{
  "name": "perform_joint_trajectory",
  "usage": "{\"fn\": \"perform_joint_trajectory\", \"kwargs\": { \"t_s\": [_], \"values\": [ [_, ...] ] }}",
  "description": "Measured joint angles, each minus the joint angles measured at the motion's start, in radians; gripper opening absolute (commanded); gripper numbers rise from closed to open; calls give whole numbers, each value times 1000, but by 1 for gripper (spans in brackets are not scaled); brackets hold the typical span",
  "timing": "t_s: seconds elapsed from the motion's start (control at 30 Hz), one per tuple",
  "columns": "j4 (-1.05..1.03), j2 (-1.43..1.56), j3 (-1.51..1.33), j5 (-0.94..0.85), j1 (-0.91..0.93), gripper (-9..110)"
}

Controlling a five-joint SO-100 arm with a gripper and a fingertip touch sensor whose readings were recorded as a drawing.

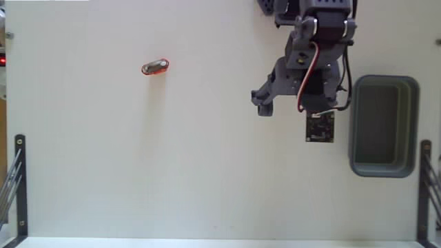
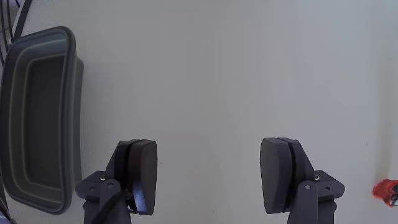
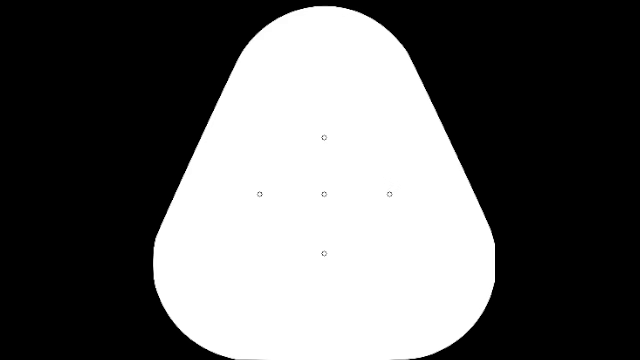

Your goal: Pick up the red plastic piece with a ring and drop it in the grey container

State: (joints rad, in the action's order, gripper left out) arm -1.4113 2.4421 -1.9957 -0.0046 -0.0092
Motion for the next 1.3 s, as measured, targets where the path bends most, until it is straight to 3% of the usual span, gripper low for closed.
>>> {"fn": "perform_joint_trajectory", "kwargs": {
  "t_s": [1.3],
  "values": [
    [0,0,0,0,307,110]
  ]
}}
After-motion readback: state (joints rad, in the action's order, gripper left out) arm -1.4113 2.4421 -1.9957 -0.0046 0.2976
